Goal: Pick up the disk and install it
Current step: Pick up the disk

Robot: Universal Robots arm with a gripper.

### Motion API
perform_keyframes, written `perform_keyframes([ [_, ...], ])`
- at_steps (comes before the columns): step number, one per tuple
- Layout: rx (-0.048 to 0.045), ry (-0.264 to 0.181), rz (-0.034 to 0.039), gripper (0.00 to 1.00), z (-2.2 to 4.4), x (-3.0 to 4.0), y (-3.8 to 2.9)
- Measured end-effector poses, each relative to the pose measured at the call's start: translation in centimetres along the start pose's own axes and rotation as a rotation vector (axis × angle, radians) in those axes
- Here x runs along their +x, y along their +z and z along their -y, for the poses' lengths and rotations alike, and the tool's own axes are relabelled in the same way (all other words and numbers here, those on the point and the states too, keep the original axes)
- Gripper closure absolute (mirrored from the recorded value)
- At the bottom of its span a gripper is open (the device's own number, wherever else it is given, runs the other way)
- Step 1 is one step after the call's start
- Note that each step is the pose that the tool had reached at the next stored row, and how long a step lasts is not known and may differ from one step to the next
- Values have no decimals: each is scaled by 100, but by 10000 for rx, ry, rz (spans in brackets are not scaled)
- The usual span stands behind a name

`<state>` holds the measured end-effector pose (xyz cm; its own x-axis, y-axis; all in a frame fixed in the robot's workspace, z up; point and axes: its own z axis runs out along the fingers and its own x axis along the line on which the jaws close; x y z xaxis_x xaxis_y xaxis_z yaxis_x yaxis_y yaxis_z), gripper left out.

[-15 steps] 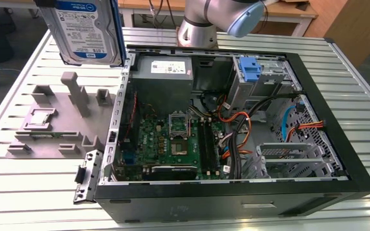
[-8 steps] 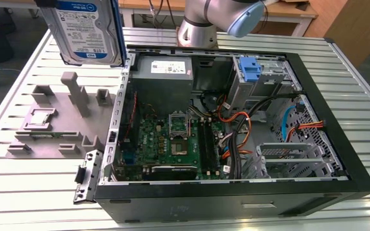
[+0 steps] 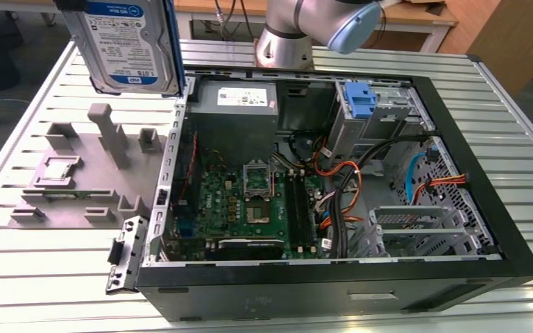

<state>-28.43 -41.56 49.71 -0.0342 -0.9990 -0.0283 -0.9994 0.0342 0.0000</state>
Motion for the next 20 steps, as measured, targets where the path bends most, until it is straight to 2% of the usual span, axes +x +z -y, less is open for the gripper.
perform_keyframes([
  [9, 1, 0, -20, 64, 1, 4, 0],
  [17, 1, 0, -21, 64, 4, 81, -2],
  [20, 1, 1, -21, 64, 25, 87, -2],
])
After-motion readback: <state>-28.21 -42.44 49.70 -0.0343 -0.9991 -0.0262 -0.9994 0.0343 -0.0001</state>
